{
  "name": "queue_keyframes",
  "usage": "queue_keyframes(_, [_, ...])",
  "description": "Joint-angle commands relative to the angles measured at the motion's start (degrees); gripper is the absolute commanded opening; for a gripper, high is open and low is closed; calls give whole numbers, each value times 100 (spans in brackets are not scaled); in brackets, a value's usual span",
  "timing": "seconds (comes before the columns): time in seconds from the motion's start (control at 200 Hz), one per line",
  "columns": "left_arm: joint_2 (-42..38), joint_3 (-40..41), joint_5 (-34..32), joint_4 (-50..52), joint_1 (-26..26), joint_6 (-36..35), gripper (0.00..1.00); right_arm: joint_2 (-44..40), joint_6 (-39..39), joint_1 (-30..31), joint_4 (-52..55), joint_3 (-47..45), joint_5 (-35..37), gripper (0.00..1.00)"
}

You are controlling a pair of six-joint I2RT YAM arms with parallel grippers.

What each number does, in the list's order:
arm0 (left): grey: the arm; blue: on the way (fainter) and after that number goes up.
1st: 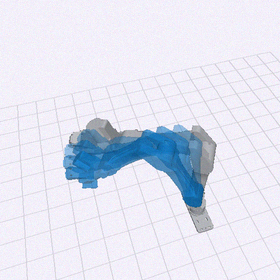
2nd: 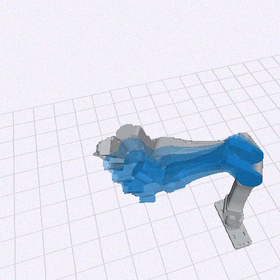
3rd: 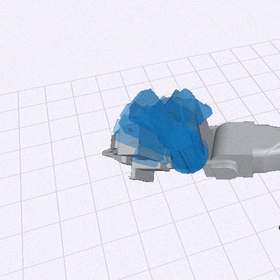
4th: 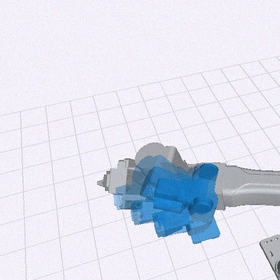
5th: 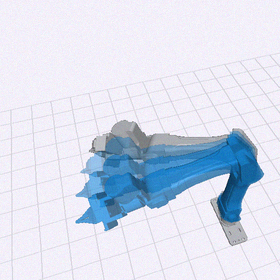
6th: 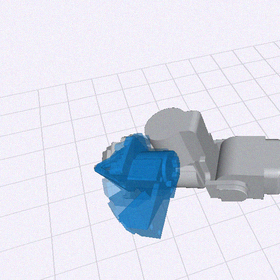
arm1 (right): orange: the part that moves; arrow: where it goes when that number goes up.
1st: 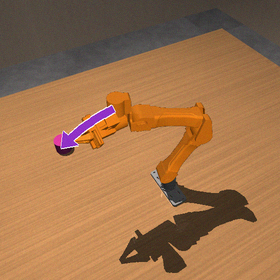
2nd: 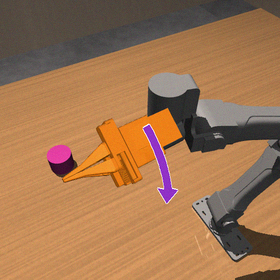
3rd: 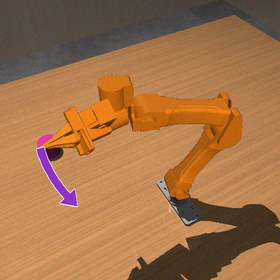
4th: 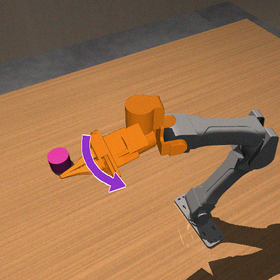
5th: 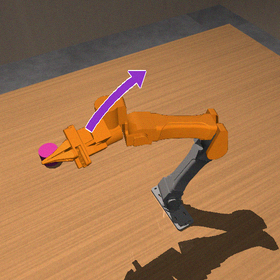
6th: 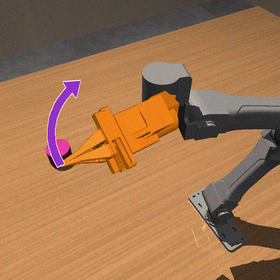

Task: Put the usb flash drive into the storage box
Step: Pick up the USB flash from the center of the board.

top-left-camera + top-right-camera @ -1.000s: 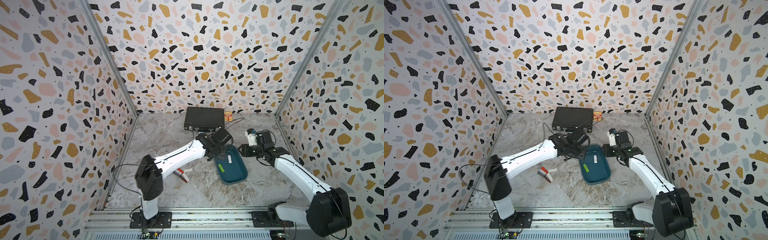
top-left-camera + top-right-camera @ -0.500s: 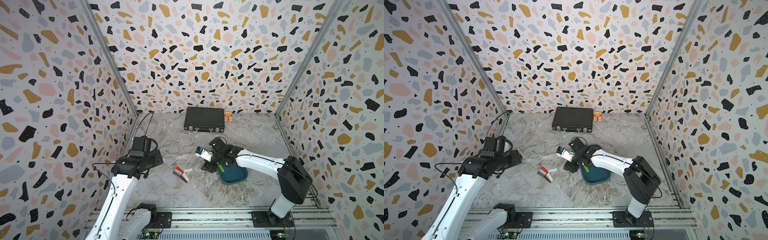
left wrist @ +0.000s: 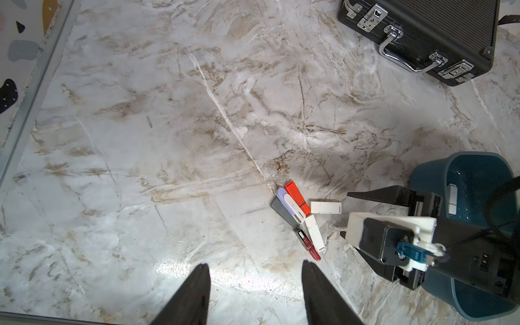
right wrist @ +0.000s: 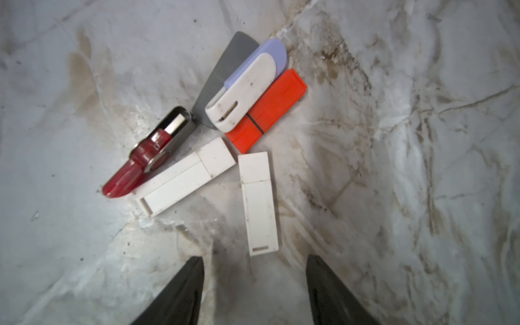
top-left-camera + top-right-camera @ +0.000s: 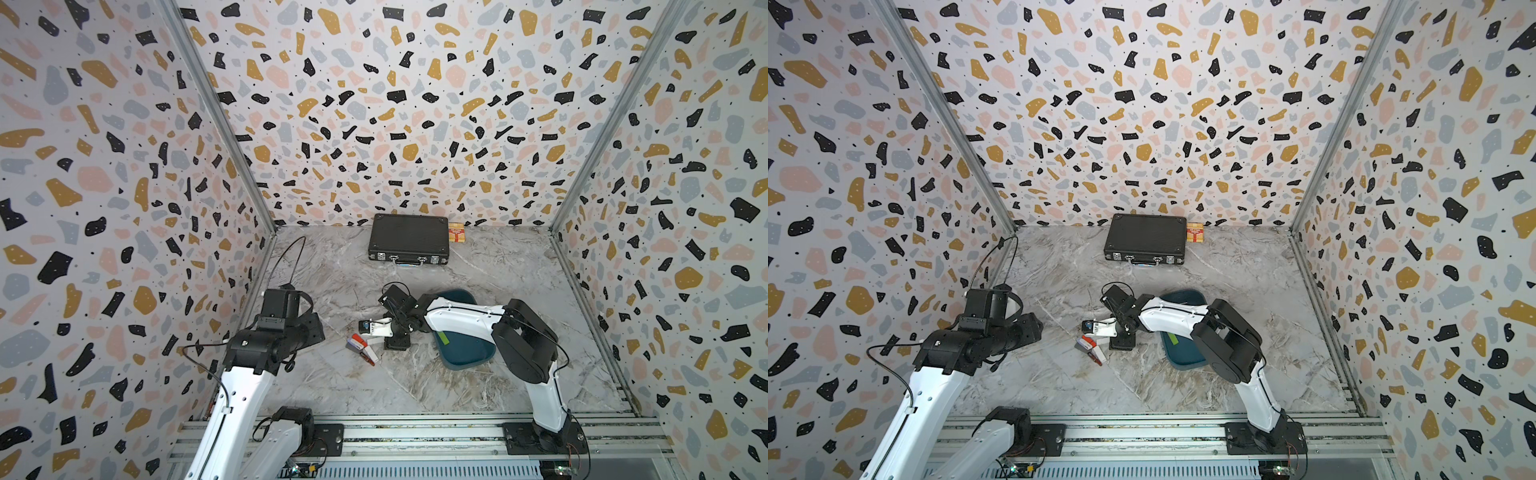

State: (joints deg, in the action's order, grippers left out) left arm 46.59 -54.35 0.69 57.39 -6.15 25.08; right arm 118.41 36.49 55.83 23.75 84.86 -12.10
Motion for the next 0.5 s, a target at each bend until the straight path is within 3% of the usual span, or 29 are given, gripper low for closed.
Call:
queue_keyframes(0.0, [-50,80,64,-188,26,-47,56,60,242,9,345,289,-7,63])
queue_keyframes(0.185, [-27,100,101,-216,26,-55,56,315,200,44,444,566,-76,57])
queue_keyframes(0.496, [-46,134,151,-246,24,-54,57,636,43,68,524,792,-223,37])
